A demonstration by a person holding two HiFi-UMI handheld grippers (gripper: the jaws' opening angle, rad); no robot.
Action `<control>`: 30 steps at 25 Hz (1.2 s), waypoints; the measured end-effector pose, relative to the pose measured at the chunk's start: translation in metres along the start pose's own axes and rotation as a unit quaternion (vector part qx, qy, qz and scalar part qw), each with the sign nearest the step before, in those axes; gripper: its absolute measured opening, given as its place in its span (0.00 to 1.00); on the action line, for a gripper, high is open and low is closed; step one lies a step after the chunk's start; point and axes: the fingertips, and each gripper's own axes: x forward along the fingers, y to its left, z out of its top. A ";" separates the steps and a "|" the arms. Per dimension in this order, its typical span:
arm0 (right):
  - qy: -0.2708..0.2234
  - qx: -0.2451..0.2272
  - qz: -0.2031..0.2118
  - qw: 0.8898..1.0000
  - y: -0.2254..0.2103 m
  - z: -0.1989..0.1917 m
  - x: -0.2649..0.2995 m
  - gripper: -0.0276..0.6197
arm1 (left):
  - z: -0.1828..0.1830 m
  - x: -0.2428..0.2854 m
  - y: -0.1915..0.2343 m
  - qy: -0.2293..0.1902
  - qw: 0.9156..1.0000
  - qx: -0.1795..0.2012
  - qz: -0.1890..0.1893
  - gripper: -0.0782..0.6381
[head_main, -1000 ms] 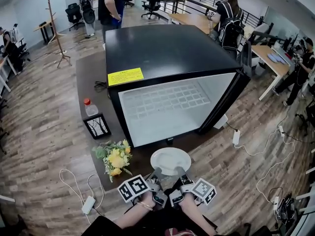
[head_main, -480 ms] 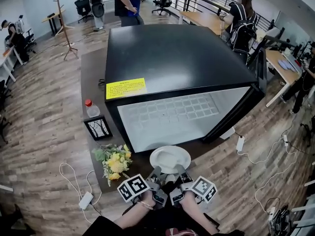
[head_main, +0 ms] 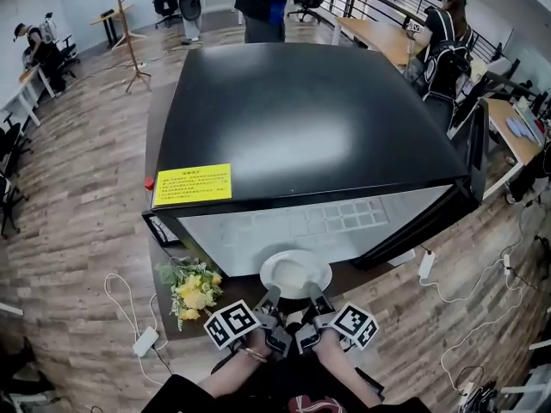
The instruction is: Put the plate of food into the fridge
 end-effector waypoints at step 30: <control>0.100 -0.047 -0.021 0.994 -0.008 0.049 0.074 0.14 | 0.025 0.065 0.002 -0.076 0.993 -0.061 0.061 0.14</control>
